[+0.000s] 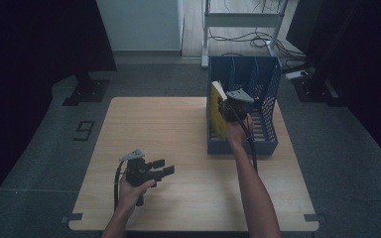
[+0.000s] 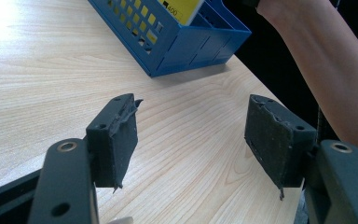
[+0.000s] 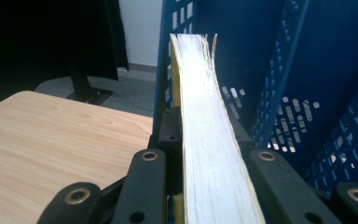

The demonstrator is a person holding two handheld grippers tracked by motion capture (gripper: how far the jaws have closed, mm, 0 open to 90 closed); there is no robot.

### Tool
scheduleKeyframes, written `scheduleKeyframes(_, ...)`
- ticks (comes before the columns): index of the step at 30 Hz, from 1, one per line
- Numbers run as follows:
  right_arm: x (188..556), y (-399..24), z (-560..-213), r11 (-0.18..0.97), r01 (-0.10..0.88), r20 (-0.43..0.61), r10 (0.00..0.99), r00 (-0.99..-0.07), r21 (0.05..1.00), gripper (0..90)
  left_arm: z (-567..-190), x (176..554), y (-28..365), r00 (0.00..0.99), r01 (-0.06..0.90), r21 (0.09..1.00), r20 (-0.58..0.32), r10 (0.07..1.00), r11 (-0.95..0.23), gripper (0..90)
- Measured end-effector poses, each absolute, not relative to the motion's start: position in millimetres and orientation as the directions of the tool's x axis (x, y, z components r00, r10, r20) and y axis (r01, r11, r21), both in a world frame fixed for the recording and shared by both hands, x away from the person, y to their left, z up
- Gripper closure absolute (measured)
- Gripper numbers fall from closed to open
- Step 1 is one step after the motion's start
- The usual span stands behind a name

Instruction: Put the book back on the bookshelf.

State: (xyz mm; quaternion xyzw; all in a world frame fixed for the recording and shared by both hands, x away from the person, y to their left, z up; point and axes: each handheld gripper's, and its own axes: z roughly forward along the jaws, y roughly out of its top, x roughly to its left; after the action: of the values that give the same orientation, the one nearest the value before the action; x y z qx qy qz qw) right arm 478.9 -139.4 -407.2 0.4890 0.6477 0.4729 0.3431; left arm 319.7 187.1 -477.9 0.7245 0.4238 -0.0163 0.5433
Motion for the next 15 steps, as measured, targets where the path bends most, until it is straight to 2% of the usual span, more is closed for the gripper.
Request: scheduleKeyframes(15,495,-138,-402,0.014,0.276,0.052,0.972,-0.229,0.961,74.3,-474,319,193,0.636,0.626,0.779,-0.485,0.600,-0.034,34.3)
